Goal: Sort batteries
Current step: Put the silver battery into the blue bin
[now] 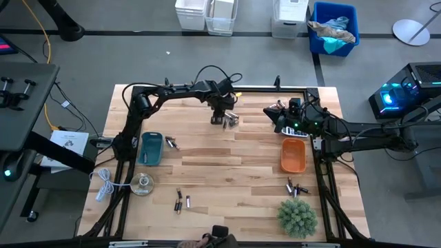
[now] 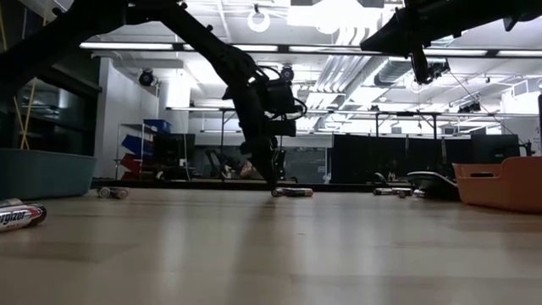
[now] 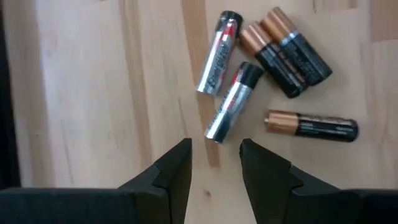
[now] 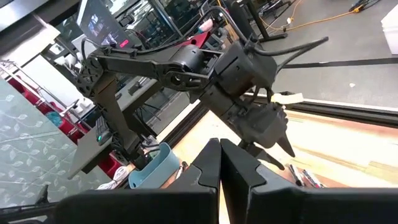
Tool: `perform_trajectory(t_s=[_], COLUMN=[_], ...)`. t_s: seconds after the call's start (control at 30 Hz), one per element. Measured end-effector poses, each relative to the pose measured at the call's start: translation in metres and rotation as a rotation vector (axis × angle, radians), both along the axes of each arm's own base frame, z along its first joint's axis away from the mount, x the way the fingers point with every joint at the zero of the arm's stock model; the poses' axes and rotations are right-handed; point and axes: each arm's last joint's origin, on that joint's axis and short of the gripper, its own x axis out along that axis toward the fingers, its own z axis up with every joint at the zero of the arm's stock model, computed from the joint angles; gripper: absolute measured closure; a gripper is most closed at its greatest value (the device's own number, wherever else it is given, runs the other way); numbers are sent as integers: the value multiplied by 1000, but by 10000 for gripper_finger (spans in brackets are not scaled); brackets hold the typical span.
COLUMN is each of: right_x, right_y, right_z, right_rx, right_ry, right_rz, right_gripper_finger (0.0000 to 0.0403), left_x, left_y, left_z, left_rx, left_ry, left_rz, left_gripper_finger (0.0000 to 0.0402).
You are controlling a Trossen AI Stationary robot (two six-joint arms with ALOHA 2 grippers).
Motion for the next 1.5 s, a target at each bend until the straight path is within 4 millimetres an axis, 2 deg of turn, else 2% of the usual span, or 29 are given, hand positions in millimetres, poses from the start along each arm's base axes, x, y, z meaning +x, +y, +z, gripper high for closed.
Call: perform_trajectory(t_s=[0.3, 0.47, 0.6, 0.73, 0.8, 0.97, 1.03, 1.1, 1.23, 1.33, 1.4, 1.5], right_x=[0, 0, 0, 0, 0, 0, 0, 0, 0, 0, 0, -1], right_y=[0, 0, 0, 0, 0, 0, 0, 0, 0, 0, 0, -1], right_z=[0, 0, 0, 0, 0, -1, -2, -2, -2, -2, -2, -2], right_rx=[7, 22, 22, 18, 7, -5, -6, -12, -21, -21, -21, -22], right_ry=[-4, -11, -11, -9, -3, 14, 22, 31, 36, 37, 37, 38], right_rz=[-9, -11, -11, -11, -9, -8, -8, -7, -5, -7, -7, -19], right_gripper_finger=[402, 402, 402, 402, 402, 402, 402, 402, 402, 402, 402, 402], left_x=[5, 0, 0, -1, -4, -16, -18, -16, -2, 12, 20, 26], left_y=[-5, 4, 4, 2, 2, 4, 3, -7, -50, -74, -77, -71], left_z=[1, 1, 1, 3, 10, 51, 53, 45, 18, 12, 15, 19], left_rx=[61, 13, 25, -2, -65, -170, -220, -254, -285, -299, -254, -185], left_ry=[-14, -51, -42, -36, -65, -208, -243, -226, -191, -251, -297, -361], left_rz=[-179, -204, -238, -167, -144, -93, -93, -96, -167, -133, -18, 163], left_gripper_finger=[277, 283, 291, 293, 293, 294, 296, 305, 343, 370, 378, 375])
